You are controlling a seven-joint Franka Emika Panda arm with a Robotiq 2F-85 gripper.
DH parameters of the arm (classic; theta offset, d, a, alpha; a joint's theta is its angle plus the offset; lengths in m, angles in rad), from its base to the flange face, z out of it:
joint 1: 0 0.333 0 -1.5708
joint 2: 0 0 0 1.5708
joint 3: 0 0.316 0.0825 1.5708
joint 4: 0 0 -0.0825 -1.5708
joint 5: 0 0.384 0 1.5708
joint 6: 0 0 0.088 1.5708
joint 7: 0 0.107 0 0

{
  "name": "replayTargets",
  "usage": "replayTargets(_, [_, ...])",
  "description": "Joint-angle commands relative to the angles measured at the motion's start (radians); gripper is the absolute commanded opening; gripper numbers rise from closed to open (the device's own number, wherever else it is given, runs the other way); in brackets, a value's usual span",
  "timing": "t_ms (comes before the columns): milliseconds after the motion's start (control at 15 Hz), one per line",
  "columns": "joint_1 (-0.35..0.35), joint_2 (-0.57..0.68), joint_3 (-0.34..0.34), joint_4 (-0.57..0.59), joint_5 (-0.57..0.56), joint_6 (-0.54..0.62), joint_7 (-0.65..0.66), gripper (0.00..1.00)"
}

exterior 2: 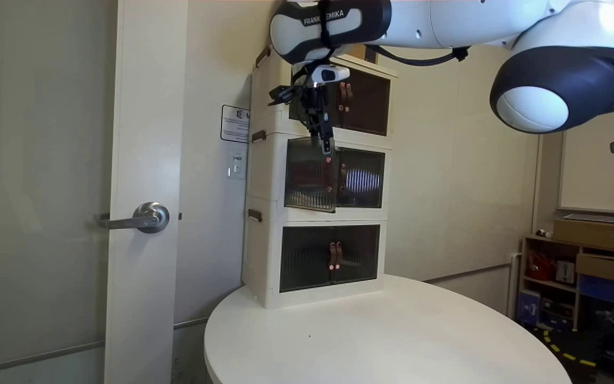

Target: Open the middle shelf compartment

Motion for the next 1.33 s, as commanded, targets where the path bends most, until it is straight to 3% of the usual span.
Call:
replayTargets(0, [-0.002,0.025,0.005,0.001,0.017,0.059,-0.036,1.00])
replayTargets(267, [-0.021,0.075,0.009,0.012,0.048,0.117,-0.020,1.00])
replayTargets(533, [-0.037,0.135,-0.011,0.045,0.095,0.090,-0.047,1.00])
replayTargets(1000, [-0.045,0.132,-0.101,0.073,-0.005,0.104,-0.349,1.00])
replayTargets(1267, [-0.070,0.089,-0.103,0.014,-0.086,0.159,-0.517,1.00])
